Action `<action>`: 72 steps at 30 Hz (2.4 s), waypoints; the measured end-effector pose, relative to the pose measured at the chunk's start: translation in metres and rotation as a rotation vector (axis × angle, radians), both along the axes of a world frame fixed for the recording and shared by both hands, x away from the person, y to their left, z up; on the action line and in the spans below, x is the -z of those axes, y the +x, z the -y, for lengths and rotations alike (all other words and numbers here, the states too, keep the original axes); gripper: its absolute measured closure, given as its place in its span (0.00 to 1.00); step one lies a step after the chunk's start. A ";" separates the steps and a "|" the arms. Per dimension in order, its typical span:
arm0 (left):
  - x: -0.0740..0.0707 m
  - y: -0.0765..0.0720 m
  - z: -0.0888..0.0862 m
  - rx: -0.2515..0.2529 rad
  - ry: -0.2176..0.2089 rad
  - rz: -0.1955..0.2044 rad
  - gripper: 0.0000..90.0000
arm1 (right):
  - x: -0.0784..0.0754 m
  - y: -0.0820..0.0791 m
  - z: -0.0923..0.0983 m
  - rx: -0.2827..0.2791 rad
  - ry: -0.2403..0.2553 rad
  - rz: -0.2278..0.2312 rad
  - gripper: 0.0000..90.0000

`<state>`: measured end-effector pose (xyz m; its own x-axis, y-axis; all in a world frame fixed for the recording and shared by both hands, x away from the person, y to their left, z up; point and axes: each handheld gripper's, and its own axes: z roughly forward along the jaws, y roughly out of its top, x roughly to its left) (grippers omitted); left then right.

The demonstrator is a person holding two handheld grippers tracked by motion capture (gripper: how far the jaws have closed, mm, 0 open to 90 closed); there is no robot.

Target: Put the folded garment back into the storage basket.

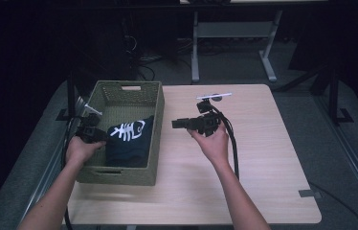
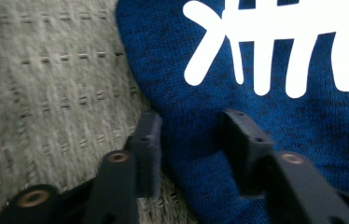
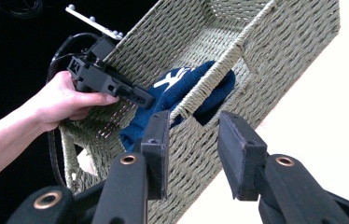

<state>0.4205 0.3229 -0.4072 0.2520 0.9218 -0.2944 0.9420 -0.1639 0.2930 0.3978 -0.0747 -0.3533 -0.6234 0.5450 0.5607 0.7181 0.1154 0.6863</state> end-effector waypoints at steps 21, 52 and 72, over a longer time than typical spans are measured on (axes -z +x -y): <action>-0.036 -0.012 -0.018 -0.023 -0.008 0.137 0.66 | 0.003 0.000 0.003 0.007 -0.015 -0.022 0.70; -0.072 -0.053 0.046 0.103 -0.331 0.383 0.60 | 0.009 -0.026 0.121 0.134 0.025 -0.018 0.60; -0.068 -0.071 0.134 0.259 -0.424 0.419 0.52 | 0.027 -0.056 0.197 0.232 0.016 -0.017 0.53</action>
